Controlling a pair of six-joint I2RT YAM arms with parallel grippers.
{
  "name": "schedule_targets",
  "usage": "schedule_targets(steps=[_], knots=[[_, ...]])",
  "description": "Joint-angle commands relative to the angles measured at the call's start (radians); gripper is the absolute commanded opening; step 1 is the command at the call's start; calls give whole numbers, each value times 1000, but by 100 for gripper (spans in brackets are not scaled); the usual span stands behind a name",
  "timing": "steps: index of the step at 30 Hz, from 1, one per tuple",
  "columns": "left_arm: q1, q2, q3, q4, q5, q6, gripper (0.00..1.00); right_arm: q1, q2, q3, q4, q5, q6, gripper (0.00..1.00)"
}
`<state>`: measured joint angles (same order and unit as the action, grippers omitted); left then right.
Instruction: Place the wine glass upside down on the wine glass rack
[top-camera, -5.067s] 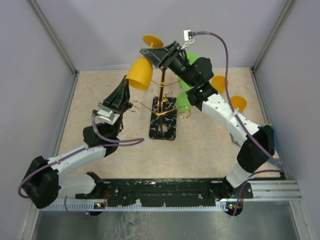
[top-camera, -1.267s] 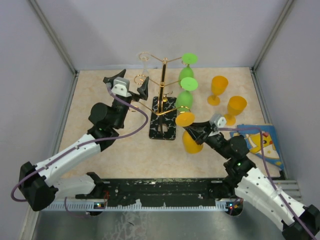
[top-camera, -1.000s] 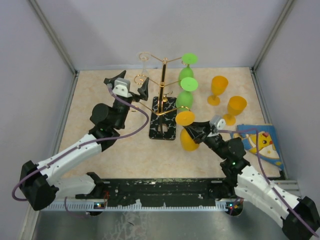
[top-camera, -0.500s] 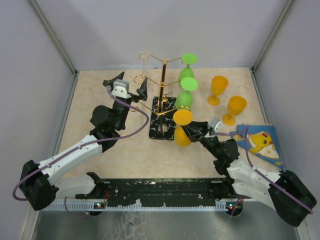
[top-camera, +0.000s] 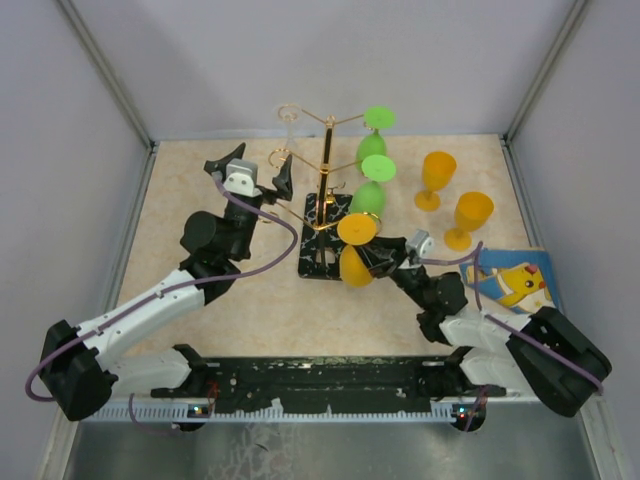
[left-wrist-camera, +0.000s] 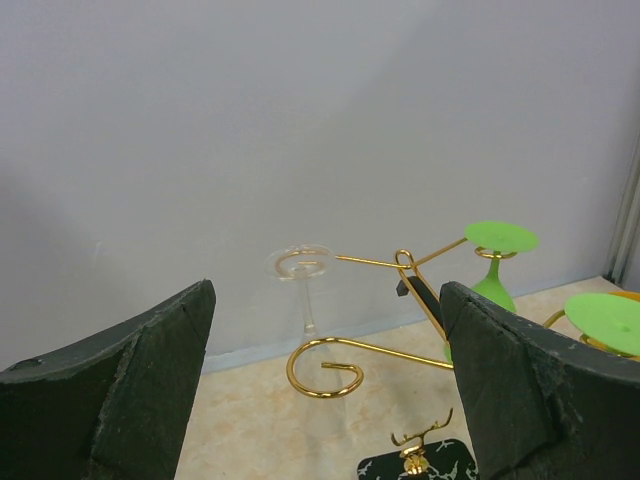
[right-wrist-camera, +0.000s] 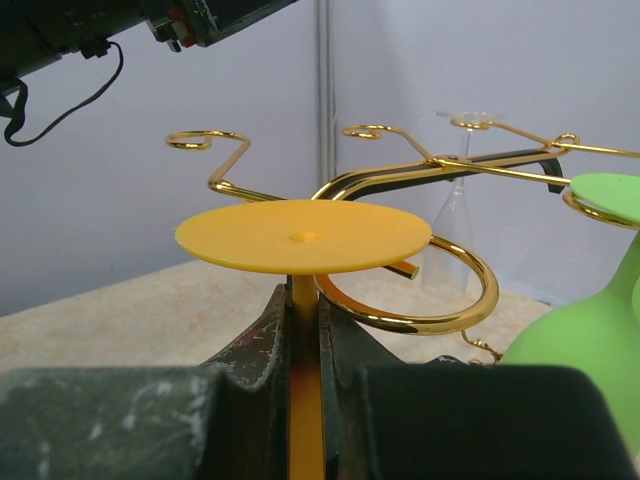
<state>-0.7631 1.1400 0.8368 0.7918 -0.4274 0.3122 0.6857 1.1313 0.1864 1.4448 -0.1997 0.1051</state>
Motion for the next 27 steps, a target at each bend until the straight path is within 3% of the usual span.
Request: schedule_targets(steps=[1,6,17,21,27], knots=[[7,1,-7,44,-10,12,99,8,59,48,147,80,-34,0],[10,7,-6,44,-8,12,99,8,117,56,219,139,-46,0],[16,14,-14,49,-9,14,99,8,118,41,212,310,-85,0],[19,14,-12,48,-10,15,99,7,66,8,188,327,-105,0],[22,15,-15,51,-4,-3,99,8,-87,-30,21,309,-136,0]])
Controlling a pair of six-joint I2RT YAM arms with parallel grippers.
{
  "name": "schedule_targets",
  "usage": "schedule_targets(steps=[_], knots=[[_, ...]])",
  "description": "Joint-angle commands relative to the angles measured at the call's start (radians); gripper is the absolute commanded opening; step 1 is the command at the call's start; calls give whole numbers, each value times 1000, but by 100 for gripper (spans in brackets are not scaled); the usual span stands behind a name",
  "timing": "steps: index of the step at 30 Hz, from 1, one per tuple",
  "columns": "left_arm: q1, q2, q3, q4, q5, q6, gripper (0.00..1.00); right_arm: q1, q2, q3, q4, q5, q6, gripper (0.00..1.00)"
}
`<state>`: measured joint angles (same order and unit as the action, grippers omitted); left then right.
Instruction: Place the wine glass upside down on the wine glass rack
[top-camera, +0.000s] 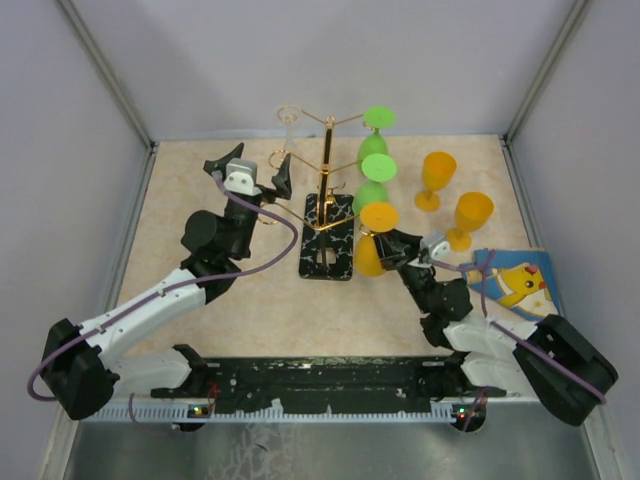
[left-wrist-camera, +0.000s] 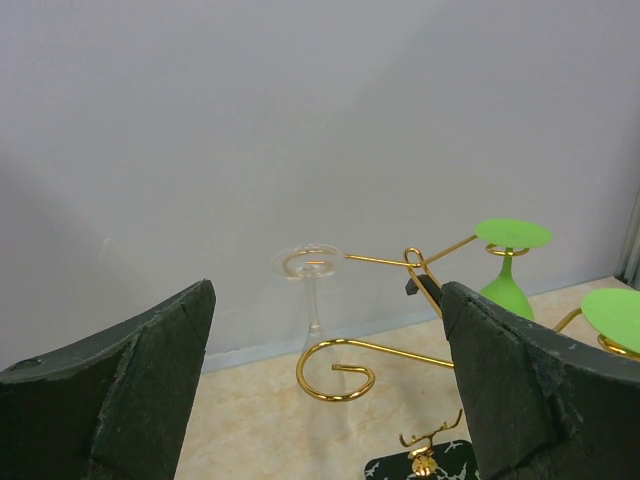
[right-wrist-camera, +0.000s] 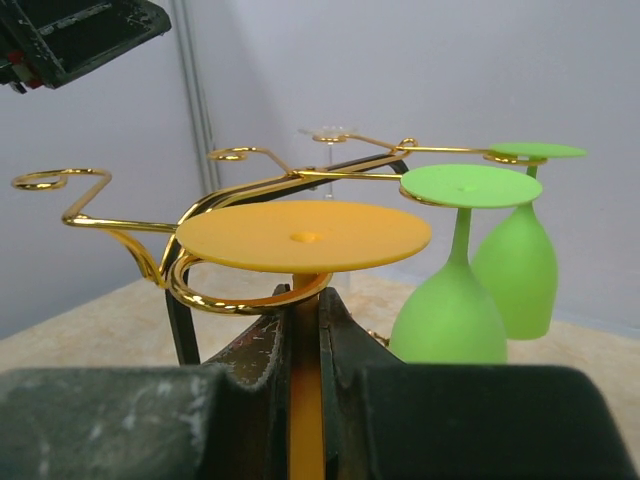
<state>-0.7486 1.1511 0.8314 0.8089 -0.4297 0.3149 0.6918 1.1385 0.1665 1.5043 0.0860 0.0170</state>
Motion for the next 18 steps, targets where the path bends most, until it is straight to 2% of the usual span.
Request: schedule_targets(steps=[1,7,15,18], knots=[[8,5,-11,35,-1,-7,99,2,-118,-15,-82,11,-48,0],[9,10,-12,39,-4,-19,99,2,-194,-18,-183,-61,-44,0],[9,-4,-14,38,-14,-16,99,17,-117,37,-228,-172,-49,0],[11,-8,-15,36,-18,-10,99,27,-113,43,-229,-165,-52,5]])
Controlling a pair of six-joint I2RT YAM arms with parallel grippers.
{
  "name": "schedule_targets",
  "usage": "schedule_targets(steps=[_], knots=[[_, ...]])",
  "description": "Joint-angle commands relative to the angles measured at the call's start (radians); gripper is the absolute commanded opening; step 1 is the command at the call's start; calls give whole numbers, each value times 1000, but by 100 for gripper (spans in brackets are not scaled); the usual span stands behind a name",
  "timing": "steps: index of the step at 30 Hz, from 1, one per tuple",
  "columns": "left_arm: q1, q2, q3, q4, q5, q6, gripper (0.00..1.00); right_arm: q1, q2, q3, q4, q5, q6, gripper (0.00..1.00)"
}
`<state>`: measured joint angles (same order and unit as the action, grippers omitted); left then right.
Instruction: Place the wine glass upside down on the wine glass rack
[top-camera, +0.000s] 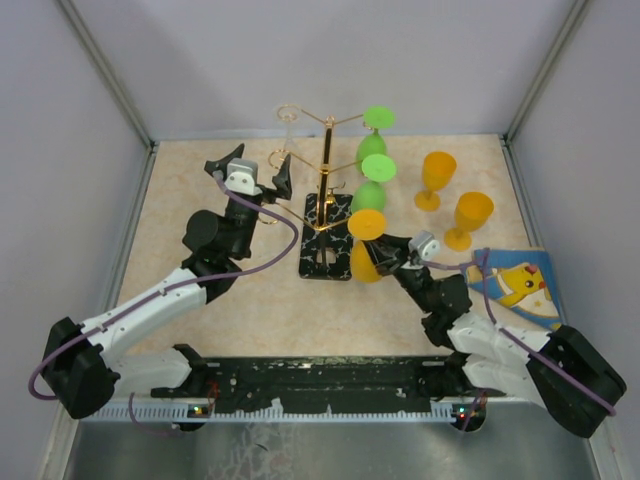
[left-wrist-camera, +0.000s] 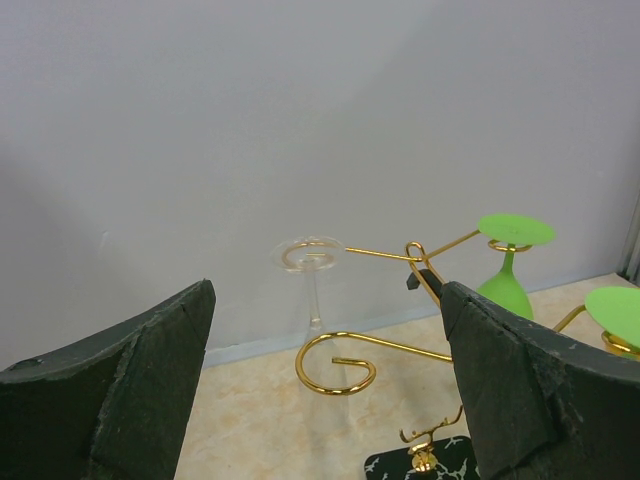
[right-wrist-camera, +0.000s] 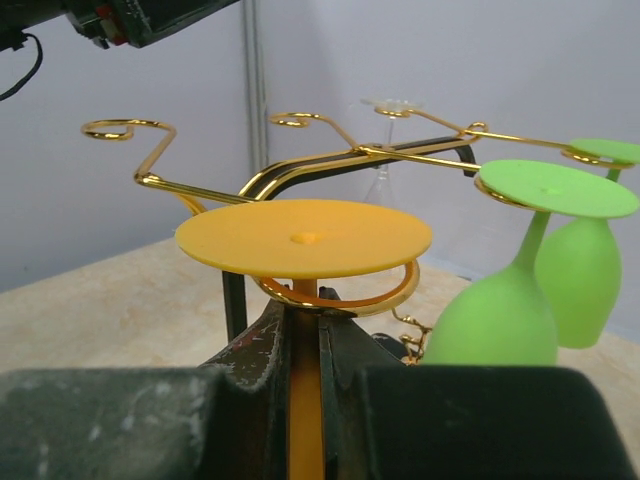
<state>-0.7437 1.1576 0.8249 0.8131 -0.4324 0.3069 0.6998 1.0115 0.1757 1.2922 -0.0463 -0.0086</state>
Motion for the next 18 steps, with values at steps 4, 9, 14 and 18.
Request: schedule_targets(steps=[4,9,14,18], knots=[[6,-11,-10,32,-16,-2,99,21,-48,13,-51,-10,-36,21],[7,-1,-8,35,-17,-5,99,21,-168,7,-211,14,-59,38],[7,-1,-9,35,-18,-6,99,21,-298,-6,-372,56,-85,50],[9,-5,-11,34,-18,-5,99,21,-406,4,-567,97,-96,57]])
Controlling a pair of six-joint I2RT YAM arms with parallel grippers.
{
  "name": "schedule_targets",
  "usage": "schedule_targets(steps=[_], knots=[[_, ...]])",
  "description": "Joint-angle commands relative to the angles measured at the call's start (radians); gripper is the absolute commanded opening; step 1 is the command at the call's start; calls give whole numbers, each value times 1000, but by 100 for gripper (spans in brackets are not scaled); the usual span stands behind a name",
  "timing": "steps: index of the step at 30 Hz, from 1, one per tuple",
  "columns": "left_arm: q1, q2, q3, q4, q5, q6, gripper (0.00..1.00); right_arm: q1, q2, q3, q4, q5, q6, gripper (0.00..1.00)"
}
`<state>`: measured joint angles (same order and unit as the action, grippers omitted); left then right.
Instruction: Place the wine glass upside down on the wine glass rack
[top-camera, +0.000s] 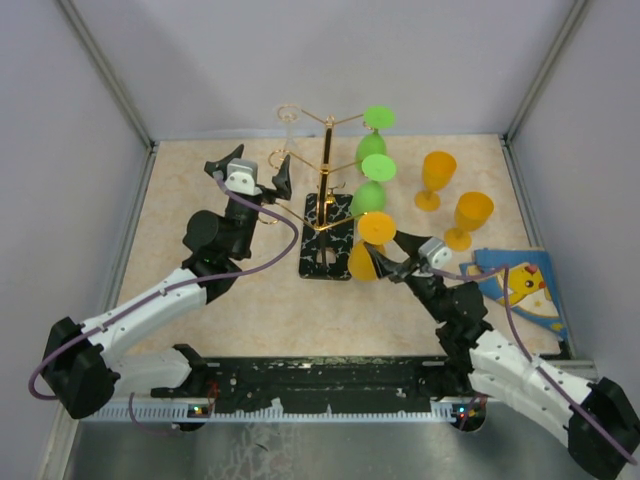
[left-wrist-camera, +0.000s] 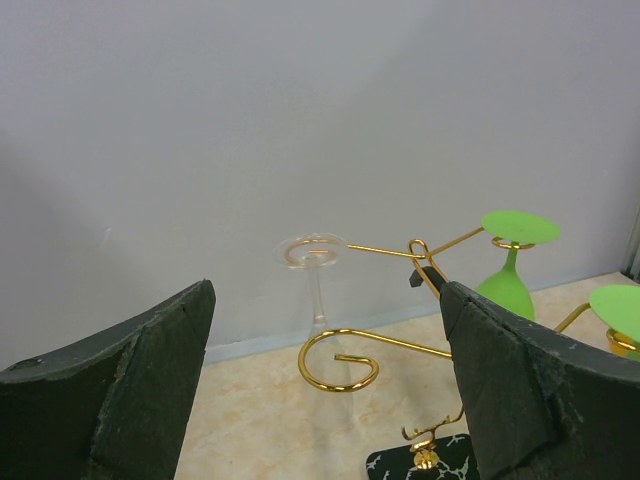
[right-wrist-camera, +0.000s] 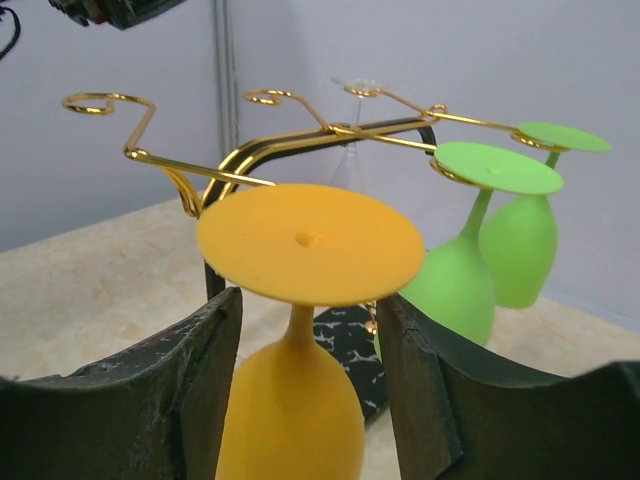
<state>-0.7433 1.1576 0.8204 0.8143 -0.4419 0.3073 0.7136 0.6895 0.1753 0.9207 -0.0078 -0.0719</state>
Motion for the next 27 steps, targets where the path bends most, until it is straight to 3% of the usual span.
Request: schedule_targets(steps=[1,9,13,18,27], knots=[[10,-6,-7,32,-9,-4,99,7,-110,10,-249,68,-31,59],[16,-1,0,34,-3,-5,99,7,-267,51,-565,185,0,68],[18,-6,-1,34,-6,2,99,7,-320,101,-702,384,33,68],[19,-7,11,10,-10,-3,99,7,-227,227,-902,690,119,66],[22,-24,23,-26,-4,-3,99,-21,-112,376,-1014,822,216,70]])
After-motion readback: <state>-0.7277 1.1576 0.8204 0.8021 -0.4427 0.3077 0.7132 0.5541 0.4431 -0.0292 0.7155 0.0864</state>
